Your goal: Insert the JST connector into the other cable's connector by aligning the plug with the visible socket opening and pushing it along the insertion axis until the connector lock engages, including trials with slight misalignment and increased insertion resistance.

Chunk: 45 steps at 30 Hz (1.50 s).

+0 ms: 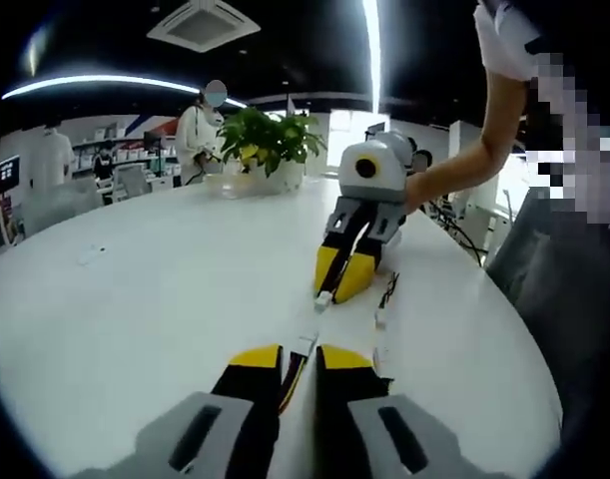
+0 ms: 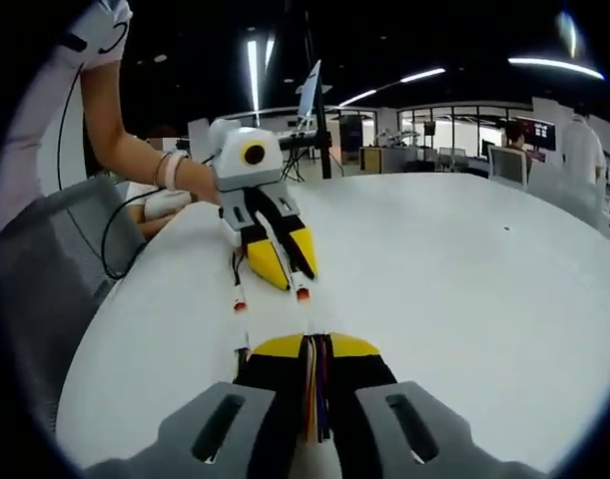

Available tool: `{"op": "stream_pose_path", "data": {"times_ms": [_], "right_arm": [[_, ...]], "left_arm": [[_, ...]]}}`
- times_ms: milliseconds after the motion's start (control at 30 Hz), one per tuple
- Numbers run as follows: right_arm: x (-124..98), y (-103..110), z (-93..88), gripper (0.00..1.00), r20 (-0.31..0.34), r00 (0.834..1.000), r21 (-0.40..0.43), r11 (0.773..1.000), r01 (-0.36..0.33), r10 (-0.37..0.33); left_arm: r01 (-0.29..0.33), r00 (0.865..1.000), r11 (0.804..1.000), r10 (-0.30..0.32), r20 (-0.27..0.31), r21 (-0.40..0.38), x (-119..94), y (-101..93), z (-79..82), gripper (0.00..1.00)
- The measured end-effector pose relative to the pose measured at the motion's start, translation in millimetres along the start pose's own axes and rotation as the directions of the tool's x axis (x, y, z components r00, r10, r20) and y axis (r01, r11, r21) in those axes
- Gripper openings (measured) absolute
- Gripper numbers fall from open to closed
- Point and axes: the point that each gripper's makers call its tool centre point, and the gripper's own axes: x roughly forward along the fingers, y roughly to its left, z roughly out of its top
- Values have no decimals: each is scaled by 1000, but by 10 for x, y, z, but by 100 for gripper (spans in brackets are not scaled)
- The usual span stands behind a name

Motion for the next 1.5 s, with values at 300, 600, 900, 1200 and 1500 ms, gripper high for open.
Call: {"op": "stream_pose_path", "data": {"times_ms": [300, 600, 900, 1200, 1500], "right_arm": [[-8, -2, 8, 4, 11, 1000, 15, 1000, 0, 0], [5, -15, 17, 4, 13, 1000, 14, 1000, 3, -3], [-11, -31, 16, 4, -2, 1000, 0, 1000, 15, -15], [-54, 35, 111, 4, 1, 1000, -30, 1000, 3, -2], [-135, -27, 279, 4, 22, 1000, -49, 999, 21, -20]], "left_arm": [[11, 1000, 1000, -11, 27, 6, -7, 11, 1, 1], [24, 999, 1000, -25, 25, 20, 2, 9, 4, 0], [33, 999, 999, -33, 3, 18, 10, -1, 4, 0], [50, 999, 998, -49, -17, 44, 17, -16, 106, 0], [76, 997, 992, -72, -37, 101, 36, -26, 207, 0]]}}
